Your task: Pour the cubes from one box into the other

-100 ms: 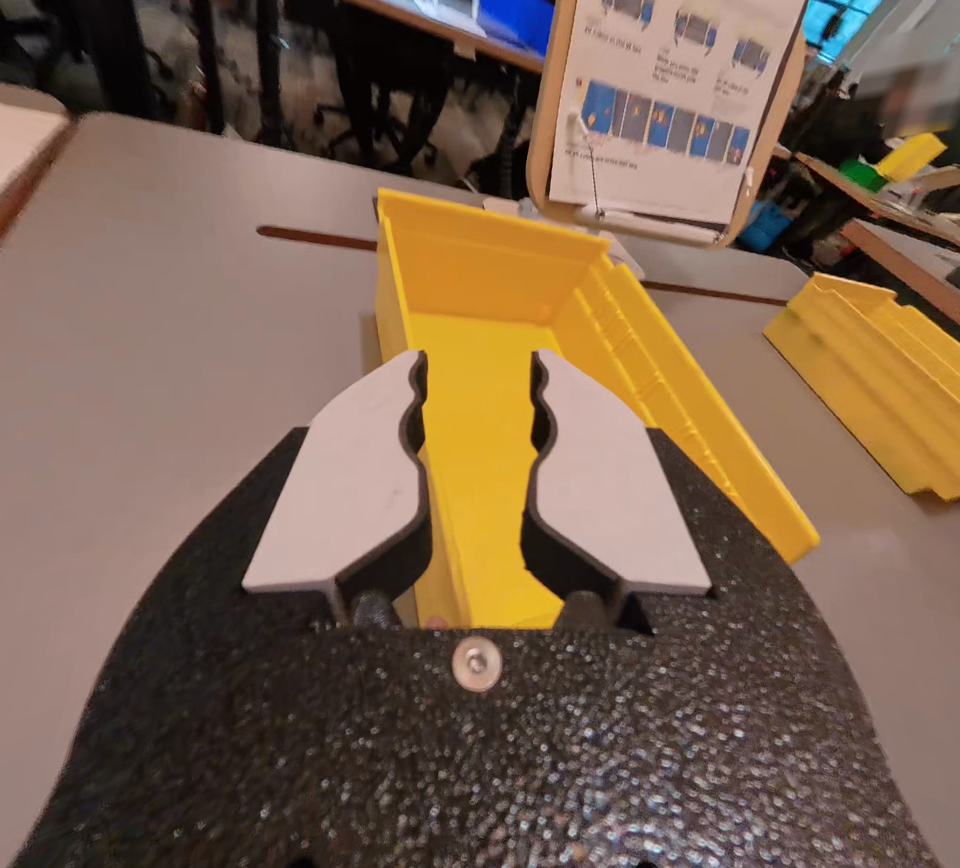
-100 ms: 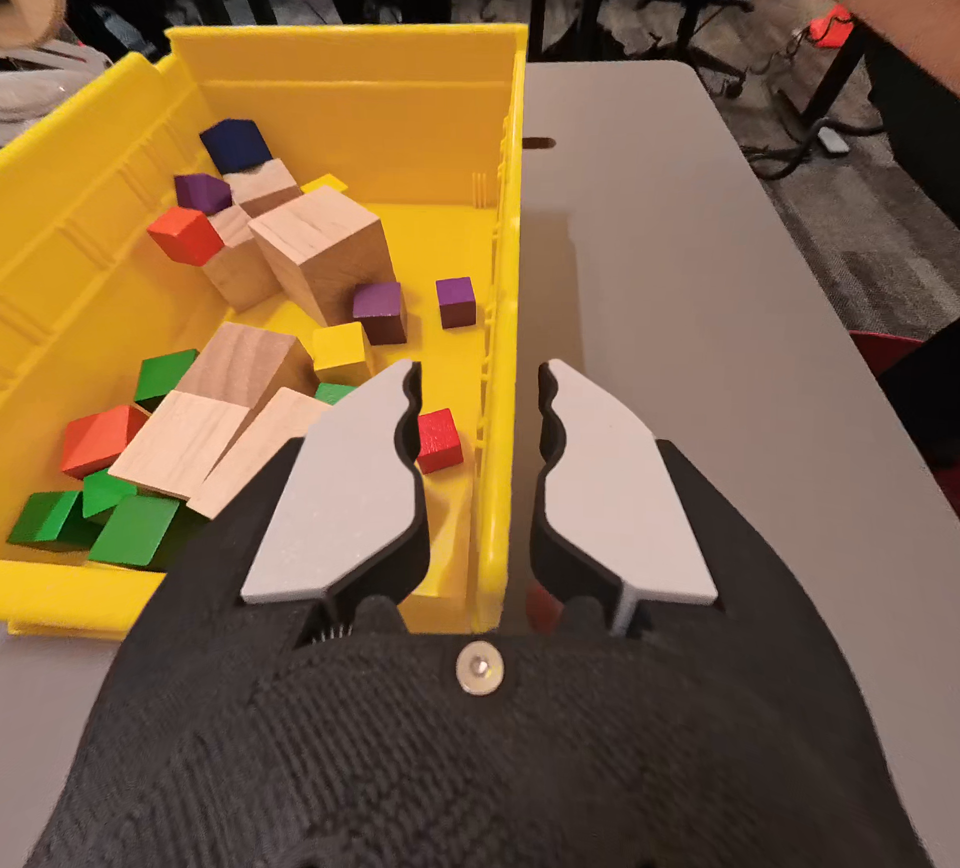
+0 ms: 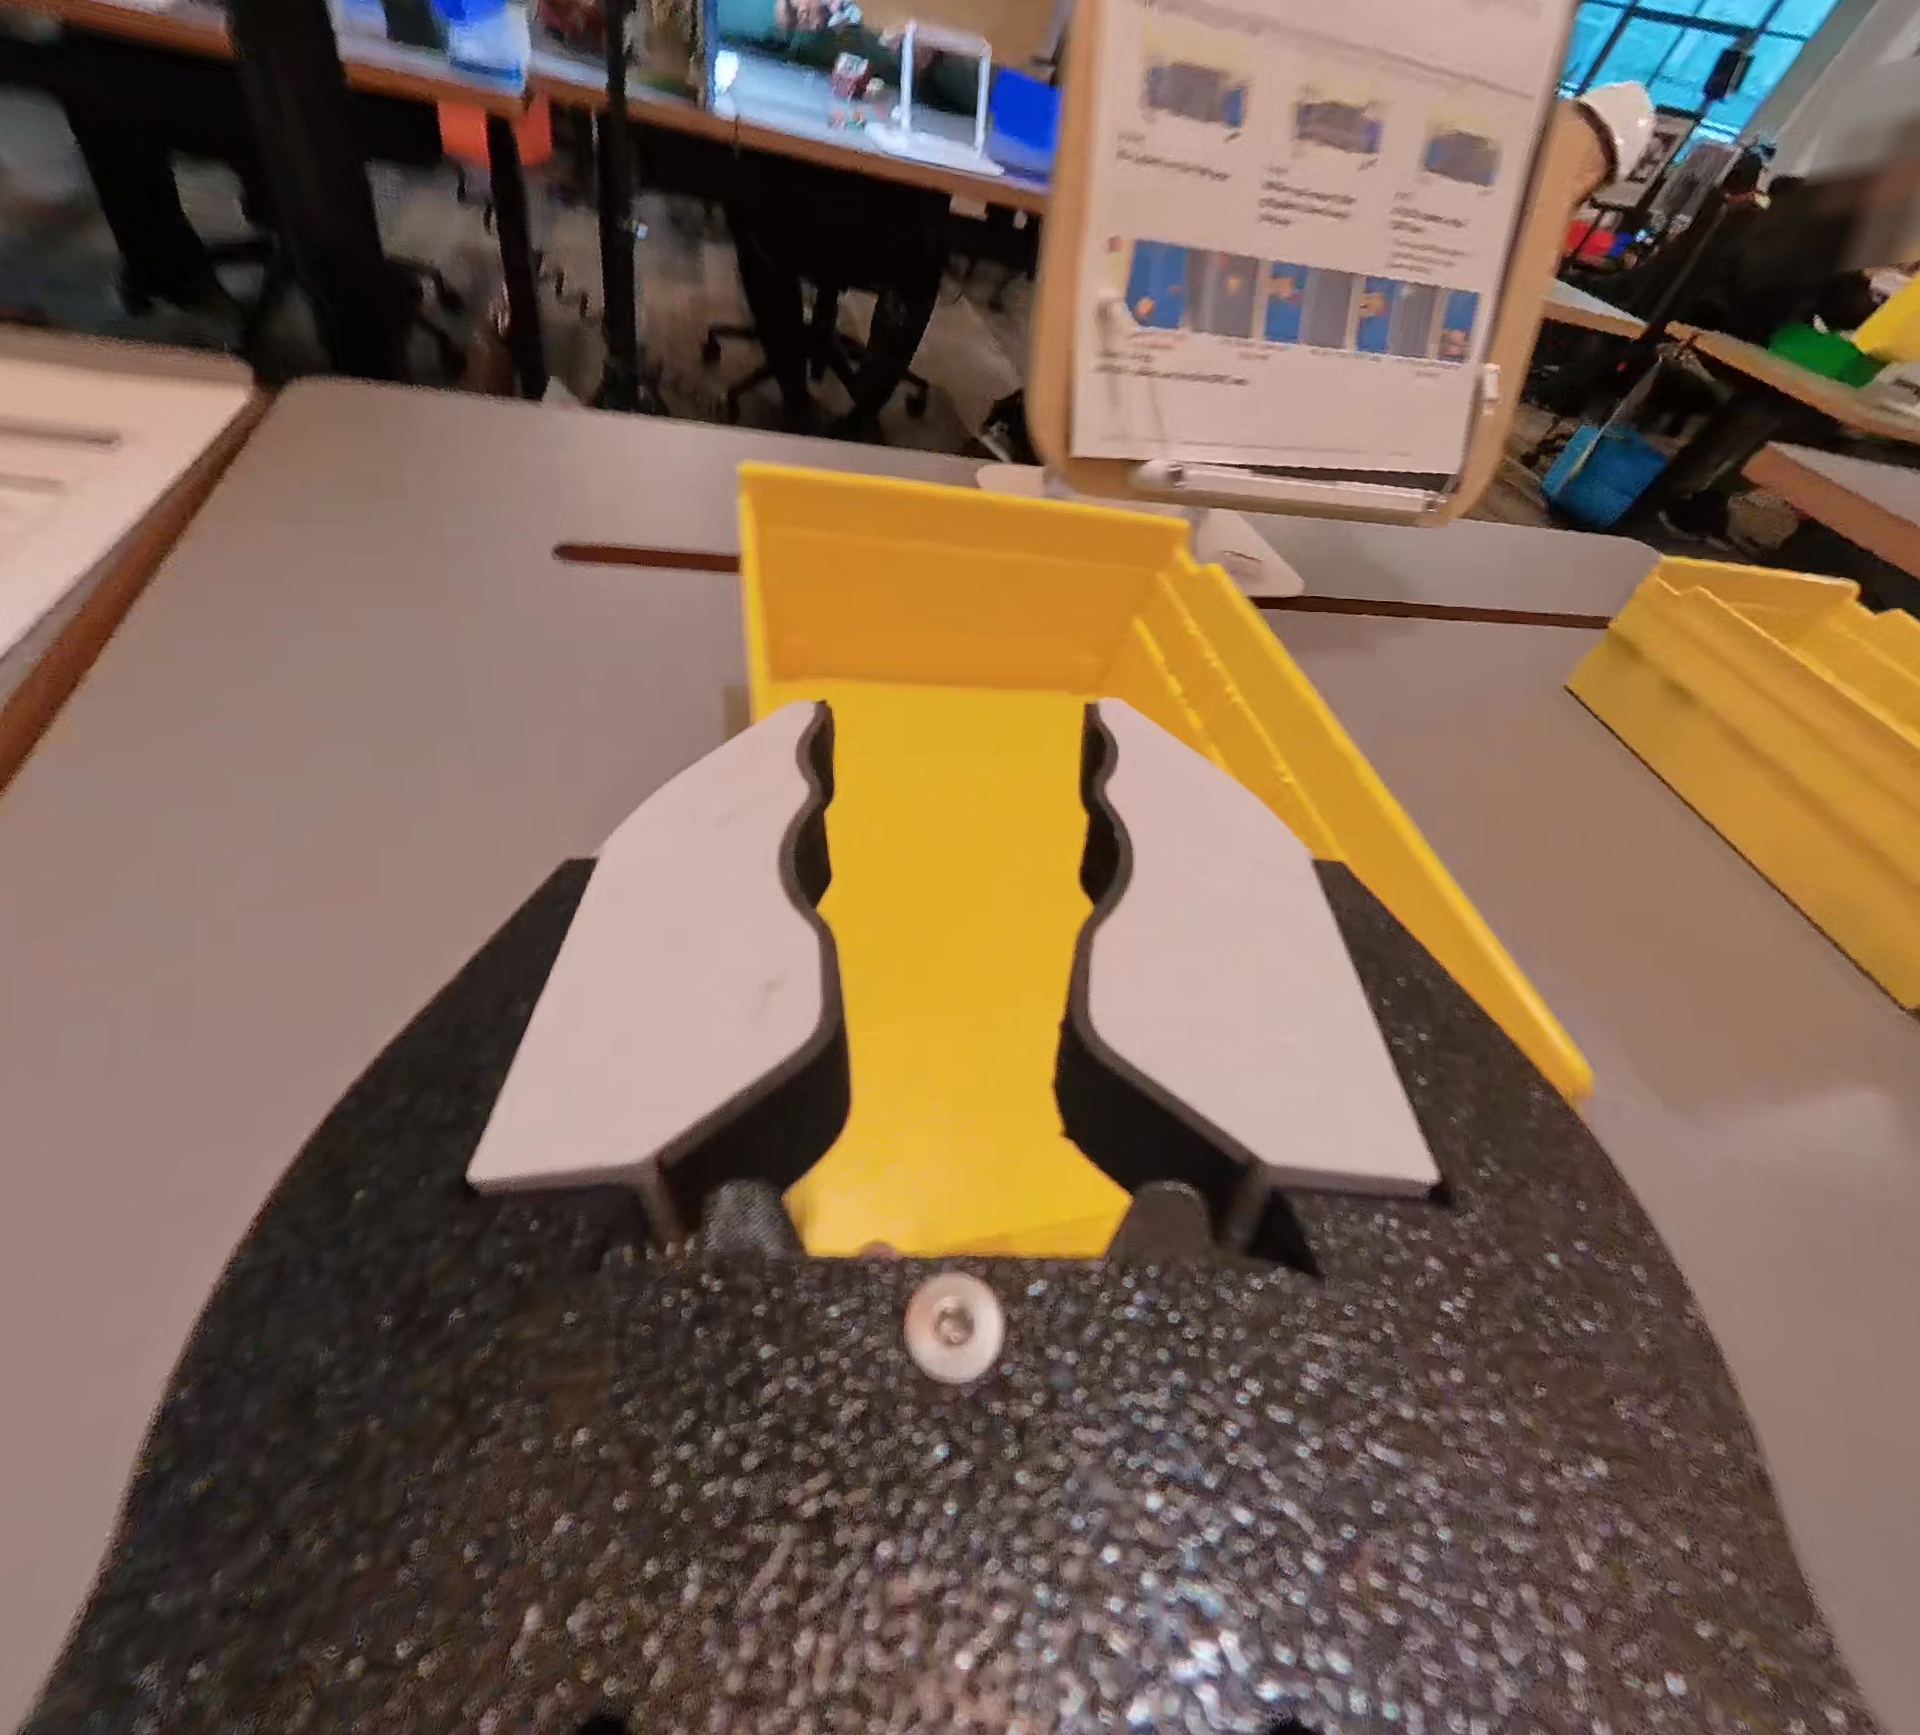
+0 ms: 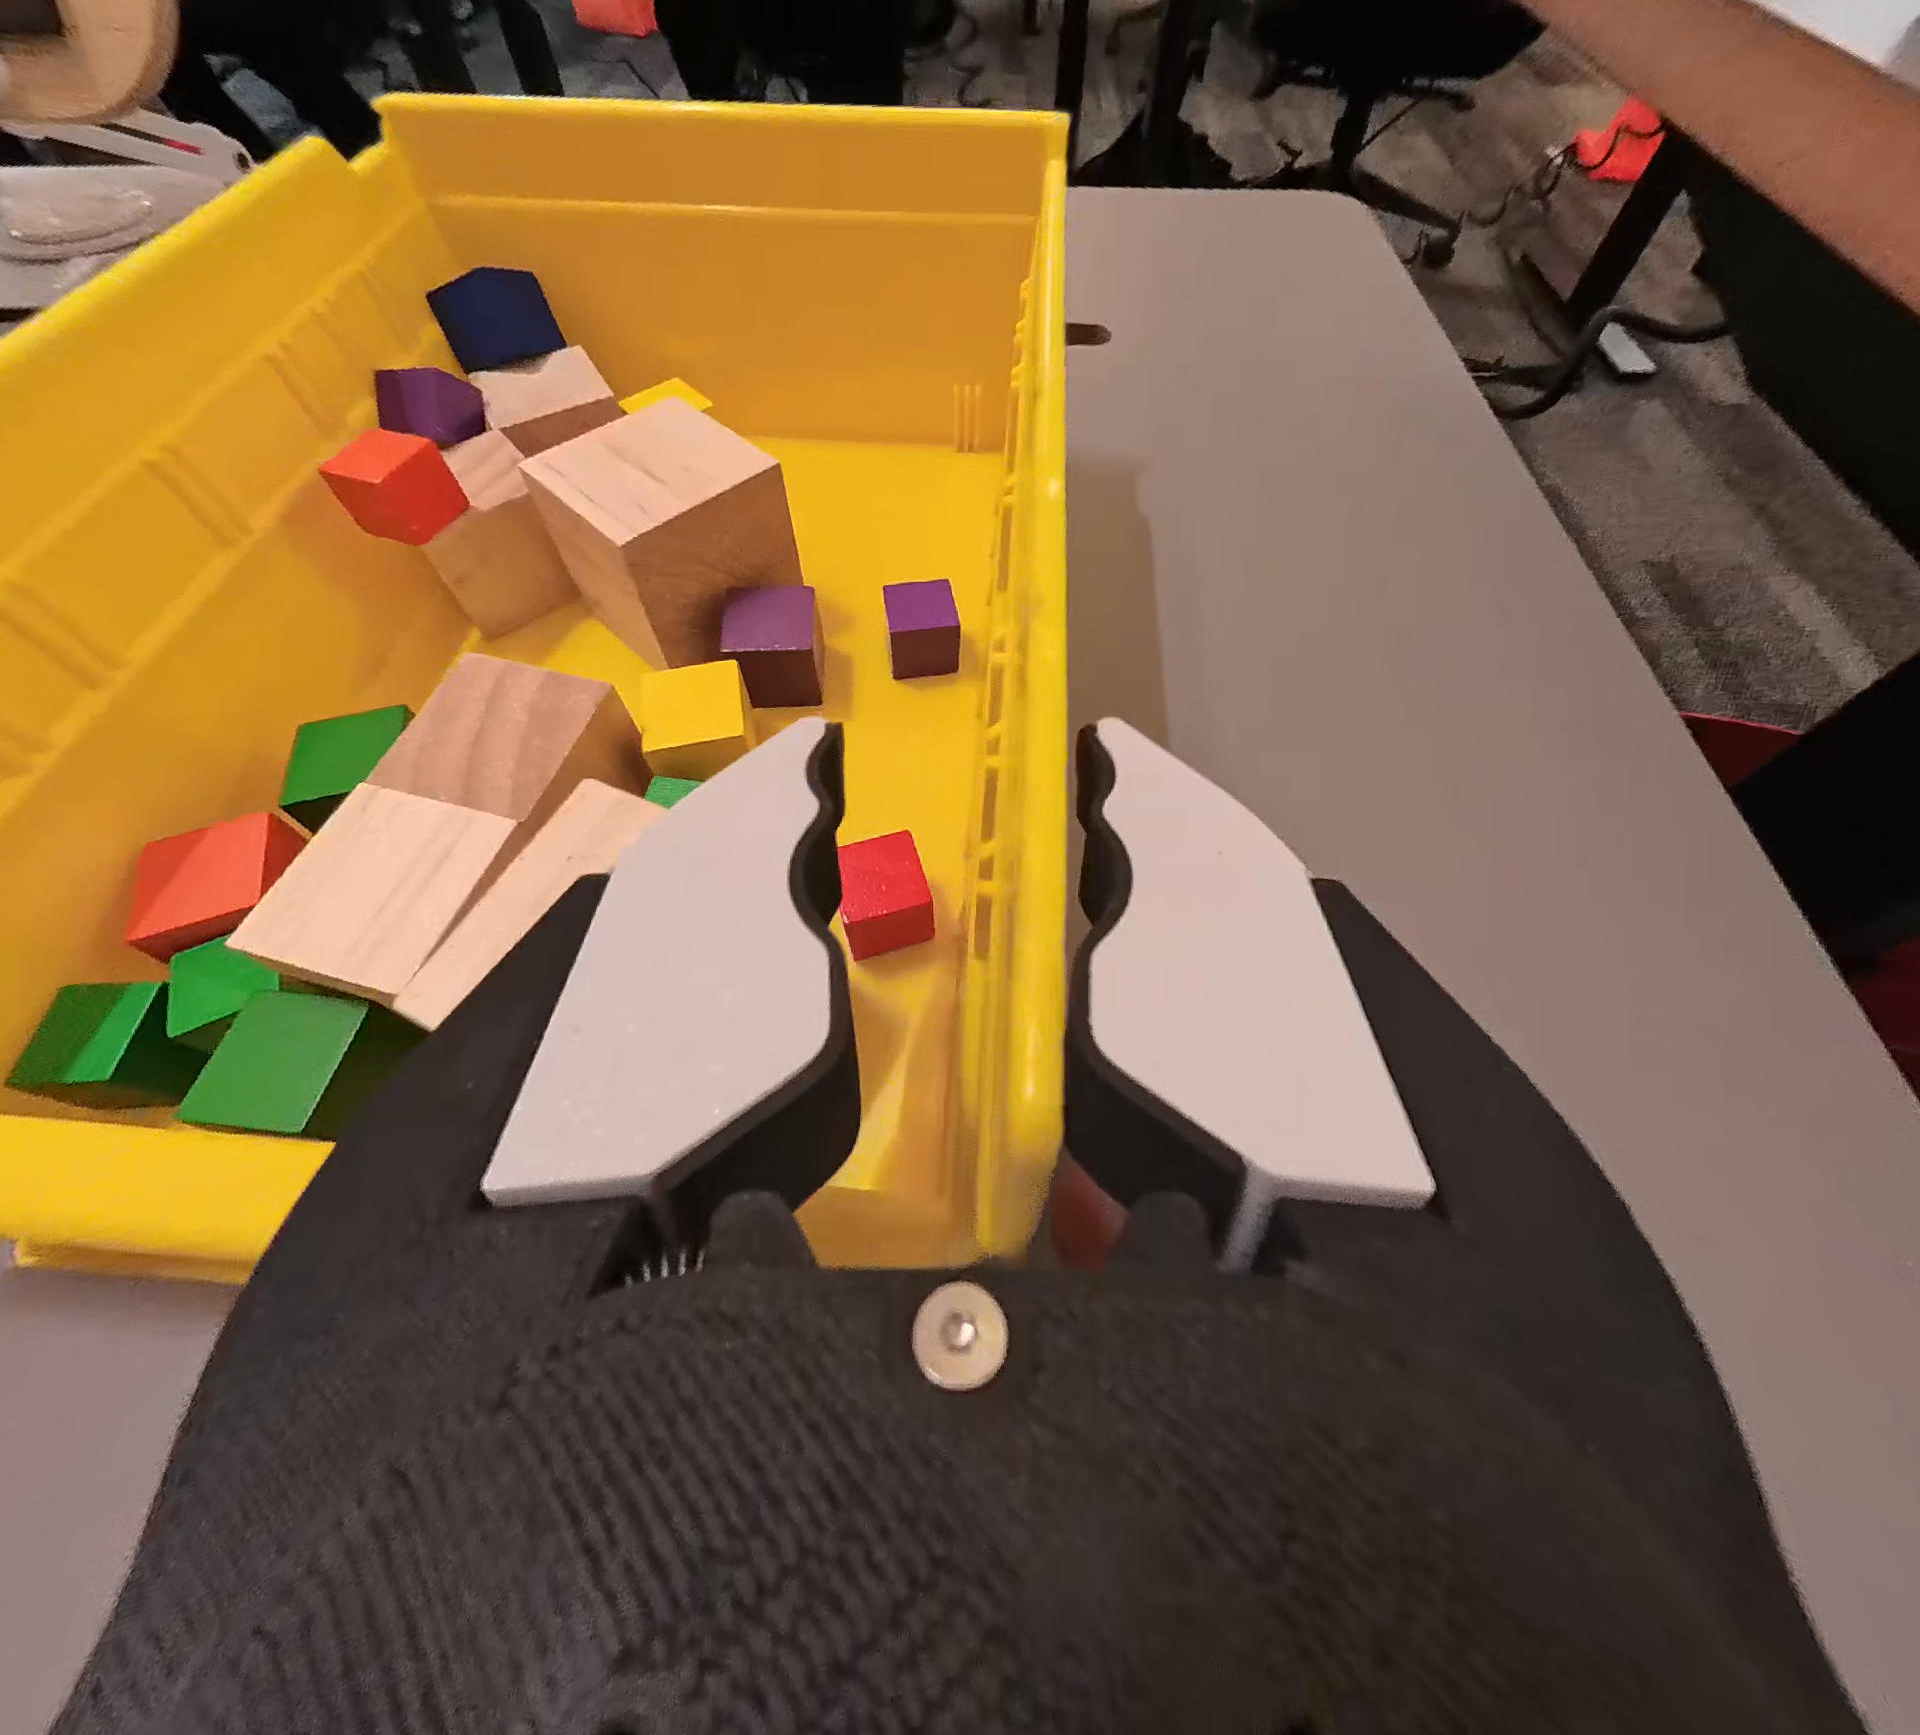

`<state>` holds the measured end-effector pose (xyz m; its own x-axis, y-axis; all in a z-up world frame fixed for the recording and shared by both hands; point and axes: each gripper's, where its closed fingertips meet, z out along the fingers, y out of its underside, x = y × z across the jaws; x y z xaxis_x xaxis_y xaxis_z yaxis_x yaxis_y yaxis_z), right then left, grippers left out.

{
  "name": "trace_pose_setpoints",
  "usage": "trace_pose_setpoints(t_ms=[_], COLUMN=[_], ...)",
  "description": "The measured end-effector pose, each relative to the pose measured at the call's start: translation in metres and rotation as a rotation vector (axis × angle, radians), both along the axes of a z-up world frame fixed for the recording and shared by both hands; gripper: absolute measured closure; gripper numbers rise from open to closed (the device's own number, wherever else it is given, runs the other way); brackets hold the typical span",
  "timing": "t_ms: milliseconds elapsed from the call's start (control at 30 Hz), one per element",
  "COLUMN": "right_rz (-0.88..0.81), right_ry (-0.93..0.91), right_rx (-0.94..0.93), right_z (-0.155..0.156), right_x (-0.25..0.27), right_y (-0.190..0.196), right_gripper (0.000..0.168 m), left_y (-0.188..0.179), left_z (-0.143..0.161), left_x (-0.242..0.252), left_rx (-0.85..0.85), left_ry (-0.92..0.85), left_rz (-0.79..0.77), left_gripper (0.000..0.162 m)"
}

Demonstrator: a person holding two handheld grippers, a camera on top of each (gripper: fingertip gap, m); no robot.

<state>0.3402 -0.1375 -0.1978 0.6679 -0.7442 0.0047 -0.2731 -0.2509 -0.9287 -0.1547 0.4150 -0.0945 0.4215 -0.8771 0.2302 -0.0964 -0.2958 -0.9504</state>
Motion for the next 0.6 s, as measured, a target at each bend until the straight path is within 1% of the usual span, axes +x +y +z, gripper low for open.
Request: trace_pose_setpoints(t_ms=[33, 100, 133, 167, 200, 233, 267, 300, 333, 400, 467, 533, 600], right_rz=[-0.011, -0.02, -0.03, -0.039, -0.034, -0.03, -0.04, -0.027, -0.032, -0.032, -0.042, -0.049, -0.054], right_ry=[-0.013, -0.033, -0.037, -0.034, -0.02, 0.0, 0.021, 0.056, 0.083, 0.064, 0.077, 0.074, 0.056], right_rx=[-0.007, -0.018, -0.024, -0.028, -0.02, -0.001, 0.021, 0.054, 0.088, 0.082, 0.096, 0.1, 0.102], right_z=[0.001, 0.003, 0.002, 0.0, -0.002, -0.003, -0.003, -0.004, -0.004, -0.004, -0.004, -0.003, -0.002], right_x=[0.0, 0.0, 0.002, 0.003, 0.003, 0.003, 0.005, 0.004, 0.005, 0.007, 0.006, 0.005, 0.003], right_y=[-0.001, -0.002, -0.004, -0.005, -0.004, -0.003, -0.005, -0.004, -0.004, -0.005, -0.005, -0.005, -0.005], right_gripper=[0.124, 0.124, 0.127, 0.132, 0.137, 0.14, 0.155, 0.163, 0.163, 0.163, 0.163, 0.163, 0.163], left_y=[-0.012, -0.029, -0.041, -0.057, -0.079, -0.106, -0.132, -0.151, -0.159, -0.153, -0.148, -0.139, -0.123], left_z=[0.008, 0.019, 0.023, 0.026, 0.03, 0.032, 0.033, 0.031, 0.028, 0.022, 0.012, 0.006, 0.002], left_x=[0.002, 0.003, 0.008, 0.018, 0.033, 0.051, 0.068, 0.081, 0.091, 0.103, 0.108, 0.105, 0.093], left_rx=[0.058, 0.218, 0.278, 0.295, 0.291, 0.284, 0.287, 0.31, 0.344, 0.368, 0.321, 0.286, 0.292], left_ry=[0.014, 0.1, 0.134, 0.145, 0.131, 0.108, 0.093, 0.108, 0.14, 0.178, 0.2, 0.192, 0.219], left_rz=[0.008, 0.092, 0.1, 0.08, 0.02, -0.075, -0.166, -0.233, -0.243, -0.177, -0.159, -0.138, -0.094], left_gripper=[0.113, 0.112, 0.112, 0.112, 0.11, 0.105, 0.102, 0.1, 0.099, 0.099, 0.098, 0.097, 0.098])
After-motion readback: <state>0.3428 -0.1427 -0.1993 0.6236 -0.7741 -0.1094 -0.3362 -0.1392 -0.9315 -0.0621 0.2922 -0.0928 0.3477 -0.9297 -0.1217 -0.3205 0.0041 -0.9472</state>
